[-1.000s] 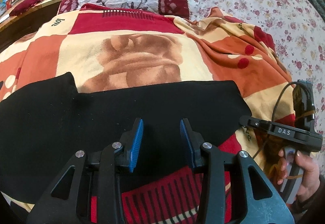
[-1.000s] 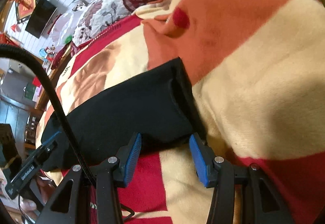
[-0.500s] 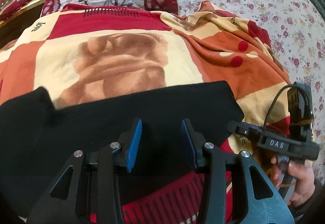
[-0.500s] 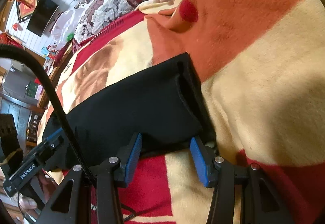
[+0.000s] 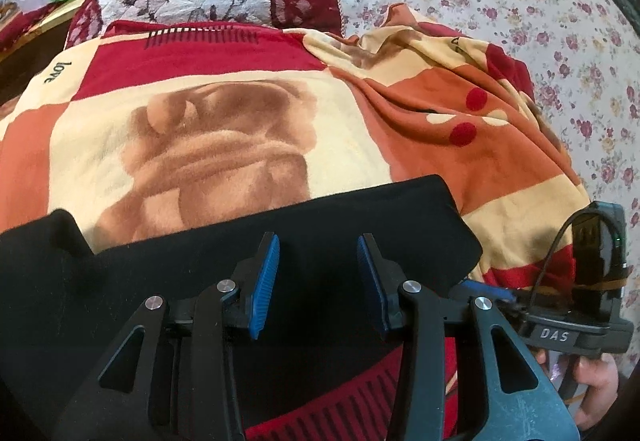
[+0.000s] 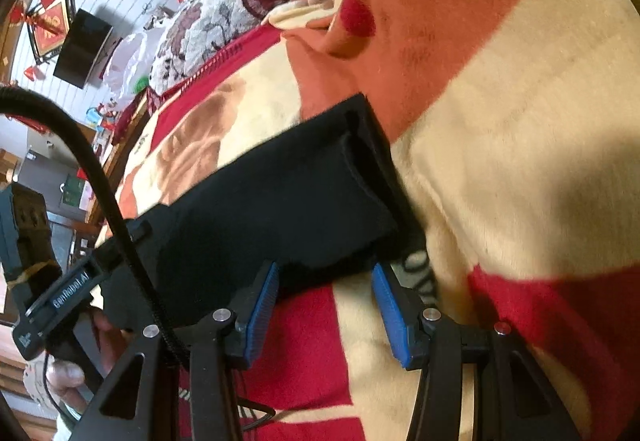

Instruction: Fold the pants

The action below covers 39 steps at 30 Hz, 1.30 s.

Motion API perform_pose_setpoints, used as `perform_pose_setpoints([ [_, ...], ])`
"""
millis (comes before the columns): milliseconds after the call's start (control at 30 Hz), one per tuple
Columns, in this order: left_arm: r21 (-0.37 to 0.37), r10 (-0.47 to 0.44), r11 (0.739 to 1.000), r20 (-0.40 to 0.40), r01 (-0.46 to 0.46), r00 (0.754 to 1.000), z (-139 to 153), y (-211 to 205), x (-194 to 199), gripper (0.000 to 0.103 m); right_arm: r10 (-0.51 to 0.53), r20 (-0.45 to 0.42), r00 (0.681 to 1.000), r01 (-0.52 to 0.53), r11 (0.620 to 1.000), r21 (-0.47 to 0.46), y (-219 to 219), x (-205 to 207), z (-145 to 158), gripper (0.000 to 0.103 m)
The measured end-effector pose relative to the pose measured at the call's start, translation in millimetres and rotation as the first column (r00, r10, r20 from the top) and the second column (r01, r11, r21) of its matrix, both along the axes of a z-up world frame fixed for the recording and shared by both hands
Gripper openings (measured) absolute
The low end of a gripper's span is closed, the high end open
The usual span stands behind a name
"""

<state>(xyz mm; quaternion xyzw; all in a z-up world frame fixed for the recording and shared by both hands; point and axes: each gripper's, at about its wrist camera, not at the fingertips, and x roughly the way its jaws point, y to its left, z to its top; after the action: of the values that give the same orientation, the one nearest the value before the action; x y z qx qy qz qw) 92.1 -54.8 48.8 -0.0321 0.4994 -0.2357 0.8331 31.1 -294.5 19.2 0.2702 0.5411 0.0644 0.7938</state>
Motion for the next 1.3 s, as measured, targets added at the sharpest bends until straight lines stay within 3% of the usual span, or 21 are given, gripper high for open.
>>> perform_pose_setpoints([
  [467, 0.012, 0.026, 1.000, 0.011, -0.026, 1.000, 9, 7, -22, 0.040, -0.034, 0.003, 0.999, 0.034, 0.999, 0.028, -4, -2, -8, 0.050],
  [733, -0.012, -0.091, 0.996, -0.027, 0.091, 0.995, 6, -15, 7, 0.040, -0.044, 0.020, 0.999, 0.043, 0.999, 0.026, -5, -5, -9, 0.050],
  [800, -0.011, -0.134, 0.991, -0.036, 0.134, 0.990, 3, -29, 20, 0.045, -0.050, 0.036, 0.998, 0.050, 0.999, 0.018, -6, -6, -7, 0.050],
  [833, -0.034, -0.174, 0.984, -0.047, 0.173, 0.984, 1, -37, 27, 0.056, -0.057, 0.044, 0.997, 0.057, 0.998, 0.011, -8, -7, -7, 0.050],
  [933, -0.088, -0.277, 0.959, -0.107, 0.269, 0.955, -6, -62, 46, 0.059, -0.075, 0.052, 0.996, 0.074, 0.997, 0.026, -12, -7, -9, 0.050],
  [1033, -0.024, -0.368, 0.930, -0.108, 0.368, 0.924, -11, -91, 55, 0.059, -0.076, 0.062, 0.995, 0.075, 0.997, 0.031, -12, -7, -11, 0.050],
  [1233, 0.036, -0.498, 0.861, -0.140, 0.507, 0.856, -18, -130, 67, 0.059, -0.096, 0.076, 0.992, 0.090, 0.993, 0.082, -16, -15, -12, 0.051],
  [1300, 0.077, -0.513, 0.848, -0.129, 0.524, 0.849, -19, -139, 71, 0.059, -0.097, 0.080, 0.992, 0.090, 0.992, 0.094, -15, -17, -12, 0.051],
])
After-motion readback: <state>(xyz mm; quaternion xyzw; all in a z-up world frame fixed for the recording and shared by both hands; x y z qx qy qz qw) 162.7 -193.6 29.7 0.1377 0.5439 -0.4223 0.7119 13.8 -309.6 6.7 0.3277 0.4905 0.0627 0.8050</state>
